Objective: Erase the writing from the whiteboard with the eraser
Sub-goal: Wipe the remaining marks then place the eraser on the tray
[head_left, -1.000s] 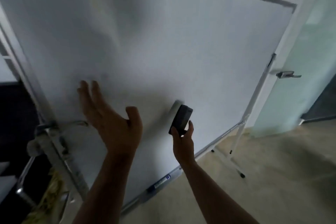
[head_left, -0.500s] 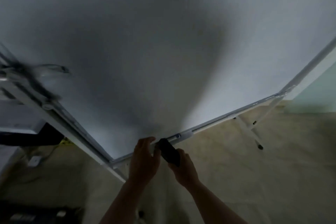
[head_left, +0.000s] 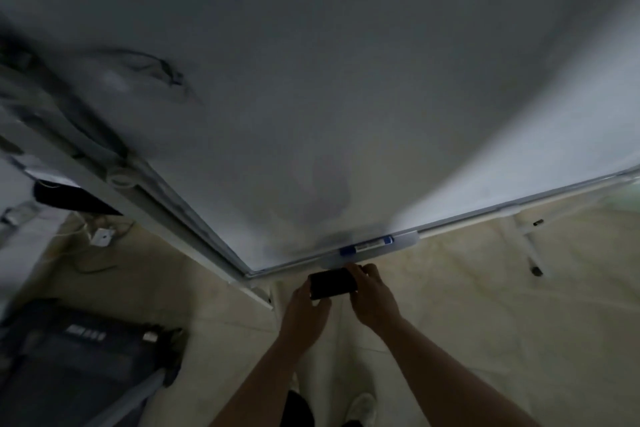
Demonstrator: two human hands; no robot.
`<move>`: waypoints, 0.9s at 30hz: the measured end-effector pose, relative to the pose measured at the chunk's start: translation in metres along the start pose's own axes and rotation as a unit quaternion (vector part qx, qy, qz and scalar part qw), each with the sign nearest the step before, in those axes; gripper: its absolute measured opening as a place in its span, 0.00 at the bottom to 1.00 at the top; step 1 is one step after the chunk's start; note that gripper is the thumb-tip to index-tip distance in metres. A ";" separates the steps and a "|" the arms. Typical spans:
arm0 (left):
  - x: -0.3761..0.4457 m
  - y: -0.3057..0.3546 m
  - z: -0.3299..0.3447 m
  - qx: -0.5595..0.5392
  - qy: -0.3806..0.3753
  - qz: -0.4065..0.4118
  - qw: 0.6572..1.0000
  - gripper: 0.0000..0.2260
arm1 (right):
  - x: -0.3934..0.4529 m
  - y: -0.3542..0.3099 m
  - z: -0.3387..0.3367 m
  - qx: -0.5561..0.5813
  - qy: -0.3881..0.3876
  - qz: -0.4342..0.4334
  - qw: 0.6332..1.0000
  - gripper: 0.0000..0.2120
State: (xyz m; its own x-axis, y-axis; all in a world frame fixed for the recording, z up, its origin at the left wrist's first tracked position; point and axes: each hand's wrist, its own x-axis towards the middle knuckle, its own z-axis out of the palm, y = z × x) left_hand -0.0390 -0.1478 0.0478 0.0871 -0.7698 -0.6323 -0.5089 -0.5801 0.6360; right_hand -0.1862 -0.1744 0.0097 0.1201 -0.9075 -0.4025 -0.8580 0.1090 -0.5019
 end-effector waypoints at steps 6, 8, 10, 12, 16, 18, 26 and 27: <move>0.027 0.002 -0.002 -0.089 0.027 -0.018 0.996 0.14 | 0.030 -0.003 0.009 0.098 0.000 0.043 0.994 0.34; 0.039 -0.002 0.000 -0.100 0.047 -0.033 0.993 0.13 | 0.040 -0.004 0.014 0.138 0.004 0.066 0.988 0.30; 0.050 -0.009 0.002 -0.105 0.078 -0.043 0.990 0.17 | 0.049 -0.006 0.018 0.158 -0.012 0.075 0.984 0.27; 0.059 -0.016 0.005 -0.103 0.096 -0.064 0.988 0.24 | 0.057 -0.010 0.022 0.186 -0.023 0.086 0.979 0.24; 0.066 -0.016 0.013 -0.093 0.092 -0.088 0.988 0.27 | 0.071 -0.011 0.026 0.246 -0.043 0.138 0.958 0.21; 0.072 -0.016 0.018 -0.088 0.093 -0.092 0.988 0.28 | 0.077 -0.007 0.029 0.257 -0.055 0.158 0.952 0.22; 0.069 0.015 0.026 -0.099 0.085 -0.092 0.987 0.20 | 0.082 0.007 0.028 0.249 -0.022 0.186 0.950 0.21; 0.070 0.016 0.030 -0.103 0.078 -0.091 0.987 0.21 | 0.081 0.010 0.025 0.244 -0.014 0.185 0.952 0.20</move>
State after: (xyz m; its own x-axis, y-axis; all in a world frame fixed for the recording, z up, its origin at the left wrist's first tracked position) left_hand -0.0664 -0.2028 0.0006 0.3010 -0.6701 -0.6785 -0.2892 -0.7421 0.6047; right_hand -0.1727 -0.2368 -0.0474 -0.1268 -0.7602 -0.6372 -0.5115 0.6005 -0.6146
